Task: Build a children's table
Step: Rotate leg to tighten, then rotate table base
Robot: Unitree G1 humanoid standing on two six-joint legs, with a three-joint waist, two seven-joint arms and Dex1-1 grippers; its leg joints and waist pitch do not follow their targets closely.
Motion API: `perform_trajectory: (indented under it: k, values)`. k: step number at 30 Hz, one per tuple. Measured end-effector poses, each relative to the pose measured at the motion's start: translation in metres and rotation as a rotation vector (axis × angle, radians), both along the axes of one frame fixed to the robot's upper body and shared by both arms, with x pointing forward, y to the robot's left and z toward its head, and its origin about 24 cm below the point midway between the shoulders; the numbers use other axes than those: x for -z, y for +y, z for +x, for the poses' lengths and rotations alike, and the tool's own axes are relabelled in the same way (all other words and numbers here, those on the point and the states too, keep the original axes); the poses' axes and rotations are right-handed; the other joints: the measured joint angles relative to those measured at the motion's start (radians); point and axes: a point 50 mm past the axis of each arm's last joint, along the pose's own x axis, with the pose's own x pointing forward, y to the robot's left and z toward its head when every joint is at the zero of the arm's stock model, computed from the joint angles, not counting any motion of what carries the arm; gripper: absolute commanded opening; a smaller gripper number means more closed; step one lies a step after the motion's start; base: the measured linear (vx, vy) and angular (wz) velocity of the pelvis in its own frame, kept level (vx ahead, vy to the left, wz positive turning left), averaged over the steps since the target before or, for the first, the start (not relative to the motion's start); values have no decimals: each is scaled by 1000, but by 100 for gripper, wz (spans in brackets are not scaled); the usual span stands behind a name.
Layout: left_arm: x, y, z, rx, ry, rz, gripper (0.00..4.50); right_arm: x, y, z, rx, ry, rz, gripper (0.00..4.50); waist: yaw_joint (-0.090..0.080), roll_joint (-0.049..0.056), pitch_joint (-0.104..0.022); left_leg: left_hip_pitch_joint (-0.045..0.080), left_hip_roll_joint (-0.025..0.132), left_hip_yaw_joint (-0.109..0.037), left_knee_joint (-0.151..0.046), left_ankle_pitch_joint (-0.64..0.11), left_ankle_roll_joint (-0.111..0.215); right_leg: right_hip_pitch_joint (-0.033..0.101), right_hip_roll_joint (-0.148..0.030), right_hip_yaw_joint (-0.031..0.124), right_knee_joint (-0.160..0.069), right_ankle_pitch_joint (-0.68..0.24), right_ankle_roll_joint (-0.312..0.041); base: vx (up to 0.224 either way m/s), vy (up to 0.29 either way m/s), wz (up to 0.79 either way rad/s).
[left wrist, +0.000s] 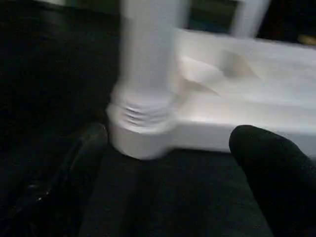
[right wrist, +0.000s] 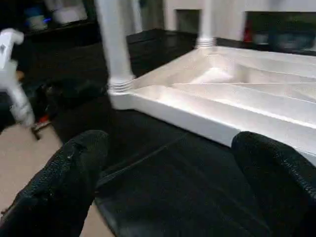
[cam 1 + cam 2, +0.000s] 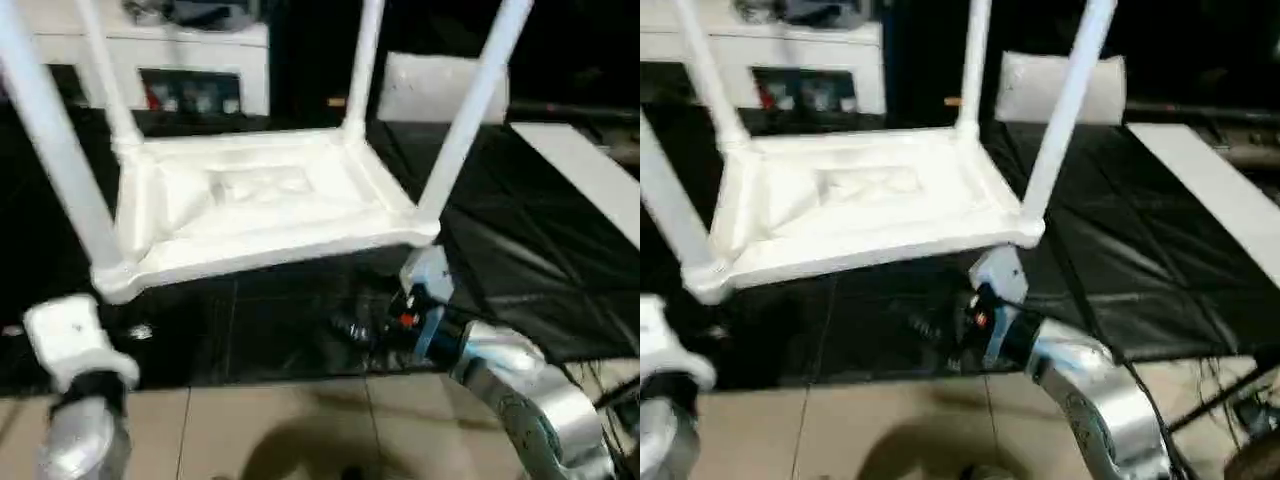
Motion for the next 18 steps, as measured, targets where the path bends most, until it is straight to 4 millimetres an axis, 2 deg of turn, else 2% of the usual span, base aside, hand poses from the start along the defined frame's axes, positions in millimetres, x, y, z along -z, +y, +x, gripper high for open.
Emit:
perform_trajectory:
  k: [1, 2, 3, 4, 5, 6, 8, 10, 11, 12, 15, 18]
  values:
    - [-5, 4, 7, 3, -21, 19, 449, 0, -1, -1, -1, -3, 4, 450, 28, -1, 4, -9, 8, 4, -3, 0, -1, -7, -6, 13, 101, -42, -1, -24, -55, -7]
    - [-16, 2, 20, 35, -68, 34, 449, 3, -4, -3, 3, 14, -1, 450, 88, -38, -7, -13, 18, 56, 3, 2, -2, 3, -7, 85, 200, -89, -3, -11, -107, 13]
    - [-22, 5, 23, 37, -101, 47, 449, 0, -1, -1, -11, 4, -3, 450, 108, -78, -25, -19, 14, 76, 25, 9, -12, -7, -4, 139, 226, -135, 22, 20, -227, 18]
    - [-13, 8, 21, 37, -66, 33, 449, -4, 0, 2, -15, -13, -2, 450, 133, -45, -19, -30, 2, 21, 78, 3, -15, -16, 7, 141, 236, -144, 16, 20, -227, 18]
    - [-3, 11, 21, 42, -20, 20, 449, -4, 1, 2, -18, -14, 6, 450, 143, -22, -21, -22, -17, -14, 89, 4, -16, -17, 17, 142, 232, -144, 16, 42, -146, -5]
    - [-2, 13, 24, 54, -10, 24, 449, -3, 1, 1, -16, -8, 13, 450, 146, -9, -22, -5, -30, -26, 71, 10, -33, -19, 17, 144, 230, -143, 16, 64, 0, 1]
    - [-17, 18, 42, 109, -52, 64, 449, 1, 0, 2, -2, 4, 5, 450, 147, -17, -27, -13, -27, -11, 30, 40, -29, -29, 29, 156, 198, -106, 5, 33, -7, 12]
    - [-24, 23, 50, 119, -71, 88, 449, -1, 1, 4, 15, -6, 2, 450, 142, -15, -36, -22, -14, -9, 24, 48, -33, -20, 44, 152, 167, -83, 3, 0, 0, 0]
    - [-25, 25, 55, 119, -73, 91, 449, -1, 0, 4, 22, -6, 1, 450, 134, -9, -42, -27, -7, -11, 24, 52, -32, -17, 51, 152, 149, -70, 7, 0, 0, 0]
    - [-26, 25, 57, 120, -76, 92, 449, -1, 0, 5, 25, -6, 1, 450, 125, -8, -45, -27, -4, -10, 24, 52, -32, -15, 53, 151, 140, -63, 10, 0, 0, 0]
    - [-26, 28, 63, 137, -72, 100, 449, 3, 0, 3, 52, 15, 19, 450, 102, -8, -45, -27, -5, -2, 21, 48, -37, -15, 52, 153, 137, -62, 10, 0, 0, 0]
    - [-28, 32, 70, 163, -75, 108, 449, 5, -1, 2, 59, 26, 14, 450, 93, -7, -44, -25, -5, -1, 17, 47, -33, -15, 52, 154, 137, -65, 4, 0, 0, 0]
